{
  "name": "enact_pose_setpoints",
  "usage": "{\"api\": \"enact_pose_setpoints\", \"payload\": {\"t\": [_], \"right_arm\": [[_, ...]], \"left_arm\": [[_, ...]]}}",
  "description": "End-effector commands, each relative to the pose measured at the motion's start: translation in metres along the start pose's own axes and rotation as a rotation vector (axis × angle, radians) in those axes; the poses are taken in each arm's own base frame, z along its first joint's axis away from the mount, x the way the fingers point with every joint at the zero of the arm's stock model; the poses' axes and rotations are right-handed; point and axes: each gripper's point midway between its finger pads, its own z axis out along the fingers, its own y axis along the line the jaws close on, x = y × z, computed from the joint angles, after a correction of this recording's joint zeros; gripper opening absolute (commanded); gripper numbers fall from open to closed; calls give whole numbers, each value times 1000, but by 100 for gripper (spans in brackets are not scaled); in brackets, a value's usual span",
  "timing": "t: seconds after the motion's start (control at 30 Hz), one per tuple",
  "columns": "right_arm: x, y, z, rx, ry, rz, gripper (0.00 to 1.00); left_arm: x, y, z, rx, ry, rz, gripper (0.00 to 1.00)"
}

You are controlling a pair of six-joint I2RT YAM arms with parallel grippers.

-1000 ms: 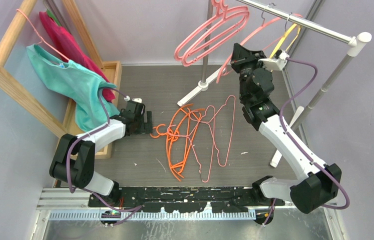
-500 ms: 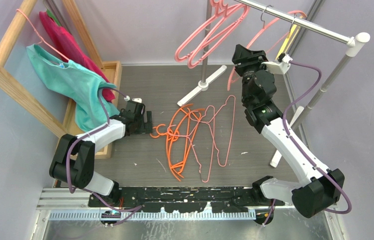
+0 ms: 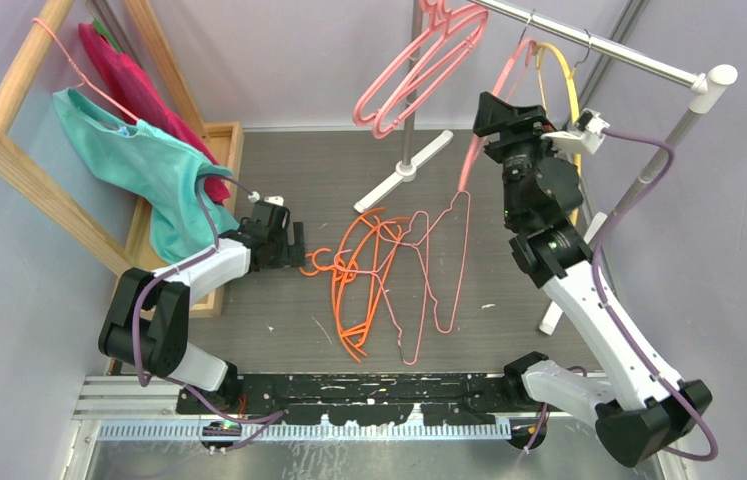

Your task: Organize the hangers

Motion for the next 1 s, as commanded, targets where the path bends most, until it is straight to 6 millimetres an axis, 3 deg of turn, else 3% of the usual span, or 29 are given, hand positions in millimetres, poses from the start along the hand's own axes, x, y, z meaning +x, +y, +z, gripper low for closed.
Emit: {"api": "enact_pose_setpoints", "payload": {"t": [0.0, 0.17, 0.27, 0.4, 0.57, 0.67, 0.8, 0.87, 0.97], "right_arm": [[-32, 10, -23, -47, -41, -88, 68], [-50, 23, -42, -143, -67, -174, 68], [-45, 50, -53, -302, -23, -236, 65], [-4, 78, -54, -462, 193, -329, 58], [75, 76, -67, -517, 431, -422, 54], [133, 50, -88, -446, 579, -545, 54], [212, -27, -122, -305, 838, -600, 47], [235, -63, -142, -235, 939, -614, 42], [250, -104, -166, -146, 1000, -612, 40]], "left_arm": [[-15, -9, -1, 30, -38, -11, 98], [-14, -9, 1, 24, -31, -7, 98], [-15, -9, 2, 23, -32, -8, 98], [-16, -8, 2, 21, -31, -8, 98], [-15, -7, 2, 14, -25, -8, 98], [-13, -7, 2, 14, -21, -7, 98], [-14, -7, 2, 11, -21, -7, 98], [-14, -7, 2, 11, -21, -7, 98], [-12, -7, 2, 12, -17, -7, 98]]}}
